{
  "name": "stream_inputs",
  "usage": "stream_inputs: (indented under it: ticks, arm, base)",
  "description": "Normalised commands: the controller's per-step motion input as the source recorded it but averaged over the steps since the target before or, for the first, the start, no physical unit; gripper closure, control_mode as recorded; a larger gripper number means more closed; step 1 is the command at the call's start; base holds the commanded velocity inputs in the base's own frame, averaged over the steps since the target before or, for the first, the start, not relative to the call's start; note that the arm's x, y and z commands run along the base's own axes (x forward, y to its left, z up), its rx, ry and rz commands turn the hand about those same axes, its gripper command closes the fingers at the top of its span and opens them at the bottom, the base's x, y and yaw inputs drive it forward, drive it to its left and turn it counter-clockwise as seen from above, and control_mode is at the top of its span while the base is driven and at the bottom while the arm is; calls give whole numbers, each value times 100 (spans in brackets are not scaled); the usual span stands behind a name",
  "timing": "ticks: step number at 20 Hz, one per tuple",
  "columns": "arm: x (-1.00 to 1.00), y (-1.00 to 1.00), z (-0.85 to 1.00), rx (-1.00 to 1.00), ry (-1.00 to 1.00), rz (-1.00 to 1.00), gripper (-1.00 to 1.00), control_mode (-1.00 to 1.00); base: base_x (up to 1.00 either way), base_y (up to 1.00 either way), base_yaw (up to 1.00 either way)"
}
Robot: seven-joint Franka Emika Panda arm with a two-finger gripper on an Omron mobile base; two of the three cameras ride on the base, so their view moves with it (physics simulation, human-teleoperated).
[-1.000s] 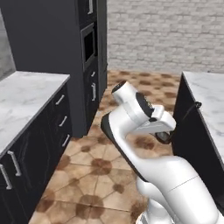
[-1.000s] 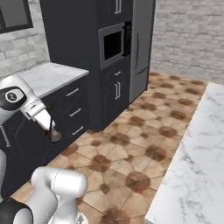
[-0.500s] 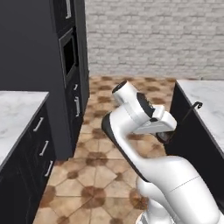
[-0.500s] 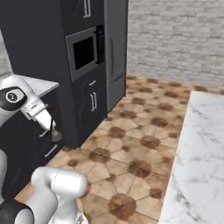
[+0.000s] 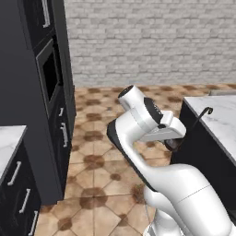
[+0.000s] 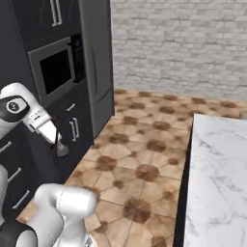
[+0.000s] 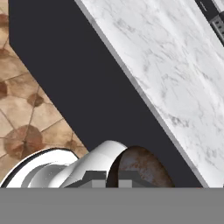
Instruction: Open the cabinet and move the ladle to the pot. Then close the cabinet.
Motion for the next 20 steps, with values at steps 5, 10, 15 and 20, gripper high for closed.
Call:
stream_inputs:
  ticks: [5,10,15,20]
  arm:
    - [0,0,0,0,0,0,100,100]
    - [0,0,0,0,0,0,100,100]
    - [0,0,0,0,0,0,100,100]
    - [0,0,0,0,0,0,100,100]
  base:
    - [100,21,-29]
    - [100,26,-29]
    - [100,32,-28]
    - [100,42,-27]
